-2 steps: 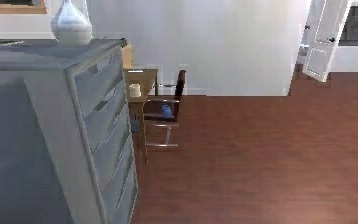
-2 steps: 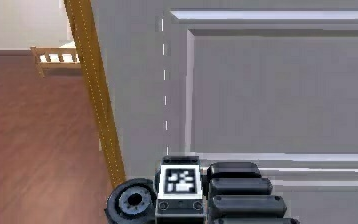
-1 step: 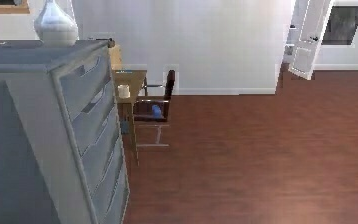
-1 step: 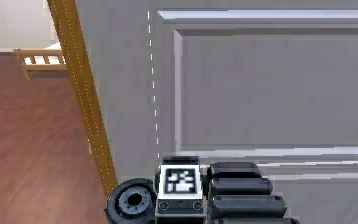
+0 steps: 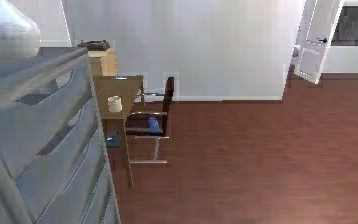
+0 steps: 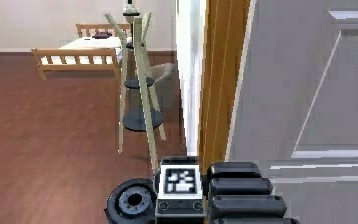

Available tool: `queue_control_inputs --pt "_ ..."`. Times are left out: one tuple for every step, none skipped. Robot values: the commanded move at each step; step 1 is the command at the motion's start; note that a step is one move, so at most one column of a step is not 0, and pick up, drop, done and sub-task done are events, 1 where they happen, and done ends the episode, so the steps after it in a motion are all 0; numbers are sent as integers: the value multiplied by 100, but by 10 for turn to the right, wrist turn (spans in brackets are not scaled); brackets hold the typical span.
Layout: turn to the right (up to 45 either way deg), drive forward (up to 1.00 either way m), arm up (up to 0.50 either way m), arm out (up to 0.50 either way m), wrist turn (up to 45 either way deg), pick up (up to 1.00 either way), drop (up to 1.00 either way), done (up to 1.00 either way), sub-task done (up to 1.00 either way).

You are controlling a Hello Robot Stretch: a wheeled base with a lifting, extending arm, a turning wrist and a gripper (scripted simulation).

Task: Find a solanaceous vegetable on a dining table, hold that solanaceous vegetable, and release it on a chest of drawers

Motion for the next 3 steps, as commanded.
queue_control_inputs --pt "-150 0 0 0 0 0 0 0 0" --pt "0 25 0 0 0 0 0 0 0" --pt "300 0 0 0 0 0 0 0 0"
